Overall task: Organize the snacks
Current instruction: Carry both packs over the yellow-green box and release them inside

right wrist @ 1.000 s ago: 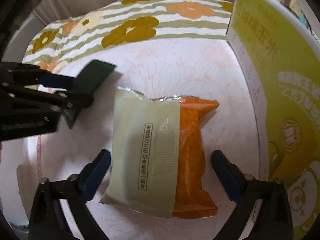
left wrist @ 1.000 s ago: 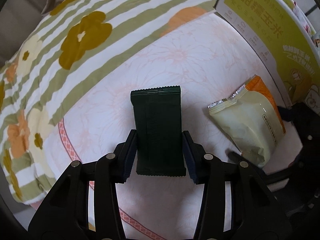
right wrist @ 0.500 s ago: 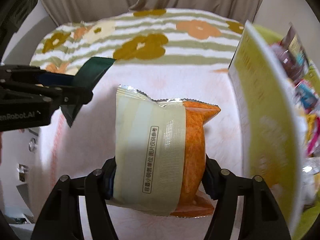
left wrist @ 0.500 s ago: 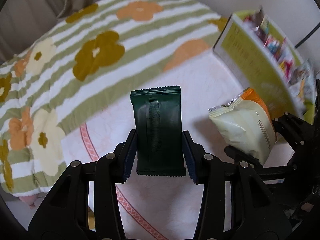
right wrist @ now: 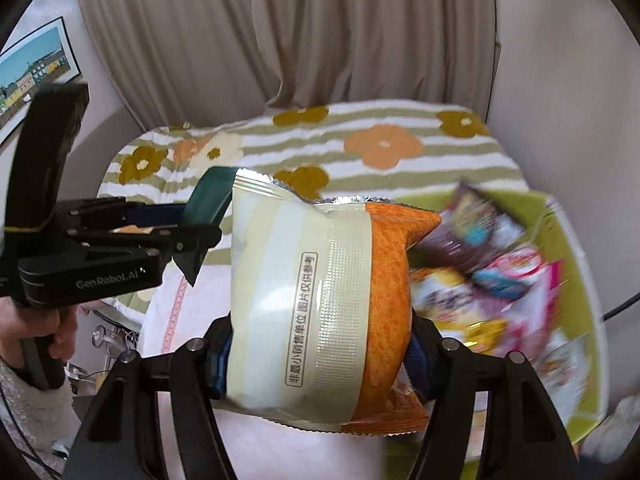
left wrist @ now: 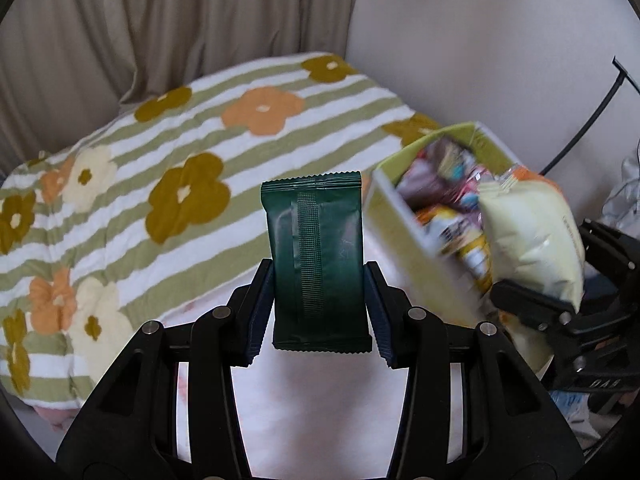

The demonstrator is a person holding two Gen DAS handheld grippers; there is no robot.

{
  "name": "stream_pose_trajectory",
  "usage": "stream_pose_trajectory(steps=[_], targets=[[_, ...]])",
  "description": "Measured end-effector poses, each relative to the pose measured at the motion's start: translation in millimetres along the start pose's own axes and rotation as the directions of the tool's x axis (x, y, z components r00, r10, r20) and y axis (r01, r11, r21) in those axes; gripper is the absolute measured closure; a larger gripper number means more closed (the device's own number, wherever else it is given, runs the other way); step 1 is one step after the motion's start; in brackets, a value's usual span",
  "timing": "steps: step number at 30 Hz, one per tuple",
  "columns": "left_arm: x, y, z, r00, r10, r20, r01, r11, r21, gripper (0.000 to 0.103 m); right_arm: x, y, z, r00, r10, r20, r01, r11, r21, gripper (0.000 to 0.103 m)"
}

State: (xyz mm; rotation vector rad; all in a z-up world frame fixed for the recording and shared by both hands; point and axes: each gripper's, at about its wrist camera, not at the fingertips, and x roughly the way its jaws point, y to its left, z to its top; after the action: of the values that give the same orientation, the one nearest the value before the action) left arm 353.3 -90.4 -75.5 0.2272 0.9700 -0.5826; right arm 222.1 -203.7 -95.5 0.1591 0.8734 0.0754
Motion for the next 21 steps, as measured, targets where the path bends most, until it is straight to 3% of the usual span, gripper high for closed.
stream_pose_trajectory(steps=[7,12,21], targets=[[20,-91,21,0.999,-0.029,0.023,0.030,0.998,-0.056,0.063,-31,-88,1,0.999,-0.034,0.007,0.034,0.999,-0.037,0.041],[46,-147,26,0.998,-0.055,-0.008,0.054,0.994,-0.093,0.062,-41,-139,-2,0.999,-0.042,-0.011,0.042,0.999,-0.028,0.041],[88,-184,15,0.993,-0.038,-0.109,0.025,0.993,-0.118,0.062,-39,-178,-6,0.999,-0.035,-0.020,0.035,0.999,-0.020,0.041]])
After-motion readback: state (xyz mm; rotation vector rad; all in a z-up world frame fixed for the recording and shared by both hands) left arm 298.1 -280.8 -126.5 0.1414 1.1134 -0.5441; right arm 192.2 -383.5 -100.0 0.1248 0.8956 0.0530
